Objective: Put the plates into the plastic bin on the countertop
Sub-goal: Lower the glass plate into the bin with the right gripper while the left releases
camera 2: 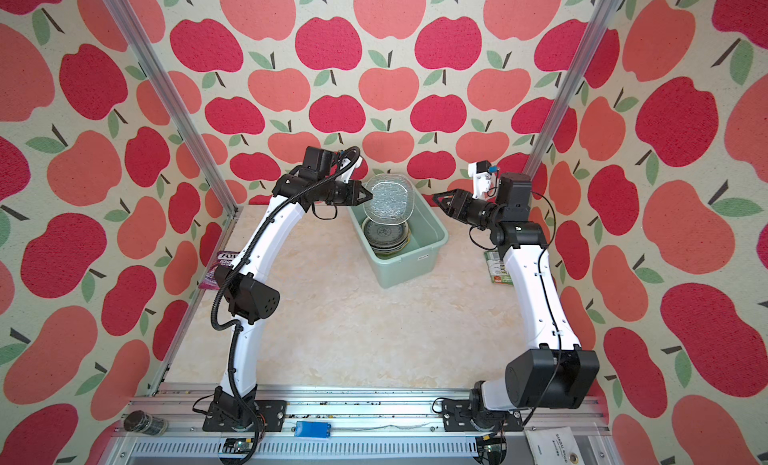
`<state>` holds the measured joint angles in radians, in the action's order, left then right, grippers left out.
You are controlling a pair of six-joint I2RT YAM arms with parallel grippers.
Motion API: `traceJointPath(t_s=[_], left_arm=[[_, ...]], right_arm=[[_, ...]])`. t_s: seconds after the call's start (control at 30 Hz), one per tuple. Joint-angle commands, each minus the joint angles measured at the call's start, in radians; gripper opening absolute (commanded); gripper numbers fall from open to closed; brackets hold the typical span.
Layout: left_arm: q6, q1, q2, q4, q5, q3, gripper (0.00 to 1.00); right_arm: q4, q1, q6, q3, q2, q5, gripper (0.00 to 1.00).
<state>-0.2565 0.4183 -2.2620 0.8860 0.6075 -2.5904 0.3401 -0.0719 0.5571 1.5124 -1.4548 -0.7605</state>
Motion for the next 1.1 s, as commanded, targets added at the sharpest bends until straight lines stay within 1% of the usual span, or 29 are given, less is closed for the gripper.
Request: traceJointPath(t_s=[0.0,0.1,0.27,0.43,0.53,0.6,0.67,0.77,0.93,0.97,1.03,1.07], left_arm=[[-0.054,-0.020,-0.010,0.080,0.117,-0.031,0.00],[-0.047,-0.026,-0.011,0.097,0.148,-0.031,0.00],[-0.037,-0.026,-0.016,0.110,0.158,-0.031,0.00],[-0.027,-0.029,-0.016,0.123,0.155,-0.032,0.00],[-0.024,-0.028,-0.015,0.130,0.153,-0.031,0.00],[-0.021,-0.027,-0.015,0.138,0.146,-0.031,0.00],[-0.020,-0.026,-0.011,0.141,0.140,-0.030,0.00],[-0.011,-0.021,-0.010,0.147,0.140,-0.031,0.00],[-0.009,-0.018,-0.011,0.154,0.144,-0.031,0.00],[-0.008,-0.017,-0.010,0.157,0.144,-0.032,0.00],[-0.006,-0.016,-0.008,0.161,0.141,-0.031,0.00],[-0.004,-0.017,-0.008,0.163,0.140,-0.031,0.00]], right_arm=[[-0.098,-0.010,0.000,-0.028,-0.039,-0.142,0.46],[-0.089,-0.033,0.001,-0.022,-0.079,-0.146,0.47],[-0.108,-0.089,0.014,0.003,-0.139,-0.138,0.46],[-0.107,-0.135,0.024,0.034,-0.189,-0.128,0.42],[-0.103,-0.149,0.023,0.038,-0.199,-0.110,0.32],[-0.099,-0.154,0.023,0.038,-0.200,-0.094,0.23],[-0.089,-0.157,0.018,0.038,-0.199,-0.074,0.16],[-0.085,-0.160,0.010,0.033,-0.199,-0.055,0.11],[-0.095,-0.161,0.013,0.043,-0.219,-0.054,0.11],[-0.098,-0.161,0.013,0.046,-0.225,-0.053,0.12],[-0.098,-0.161,0.010,0.053,-0.237,-0.051,0.23],[-0.100,-0.161,0.007,0.056,-0.243,-0.050,0.25]])
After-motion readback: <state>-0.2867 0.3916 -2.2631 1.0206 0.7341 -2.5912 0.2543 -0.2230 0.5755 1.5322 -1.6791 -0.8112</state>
